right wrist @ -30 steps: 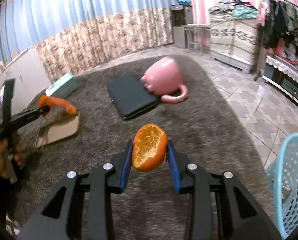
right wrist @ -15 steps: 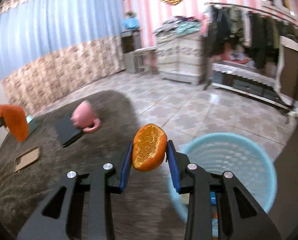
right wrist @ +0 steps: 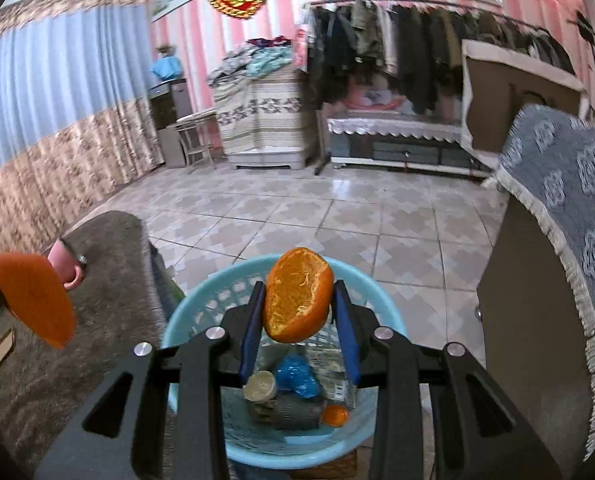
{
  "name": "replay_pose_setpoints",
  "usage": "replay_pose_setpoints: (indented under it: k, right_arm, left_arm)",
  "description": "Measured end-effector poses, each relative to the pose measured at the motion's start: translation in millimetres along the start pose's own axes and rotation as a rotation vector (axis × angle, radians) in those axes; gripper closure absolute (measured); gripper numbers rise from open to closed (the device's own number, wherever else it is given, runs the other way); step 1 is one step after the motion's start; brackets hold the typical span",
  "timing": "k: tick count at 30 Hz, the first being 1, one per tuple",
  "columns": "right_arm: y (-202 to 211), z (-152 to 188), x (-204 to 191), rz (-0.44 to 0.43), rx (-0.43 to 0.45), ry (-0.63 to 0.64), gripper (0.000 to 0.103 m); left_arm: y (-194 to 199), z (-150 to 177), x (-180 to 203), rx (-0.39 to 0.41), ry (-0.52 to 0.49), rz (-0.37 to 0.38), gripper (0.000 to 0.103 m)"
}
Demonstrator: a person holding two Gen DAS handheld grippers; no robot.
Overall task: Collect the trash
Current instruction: 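Carry the orange bag and orange peel over the blue basket with both tools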
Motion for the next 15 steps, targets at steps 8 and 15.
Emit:
replay_pose_setpoints:
  k: [8, 15]
  right_arm:
    - [-7, 12, 31, 0.033, -0.020, -0.072, 0.069]
    - [-13, 19, 45, 0.046, -0.031, -0.108, 0.069]
  left_arm:
    - [-44, 14, 59, -0.049, -0.012, 0.078, 0.095]
    - [-77, 26, 96, -0.093, -0.020, 0.129, 0.095]
Point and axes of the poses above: each gripper's, at about its wrist camera, not at the fingertips, and y roughly against the way its jaws point, x to its right, z to its underside, the point moved 10 cm from there along -y, roughly the way its jaws point, and after that the axes turned 14 degrees about x, right-handed, at the moved point
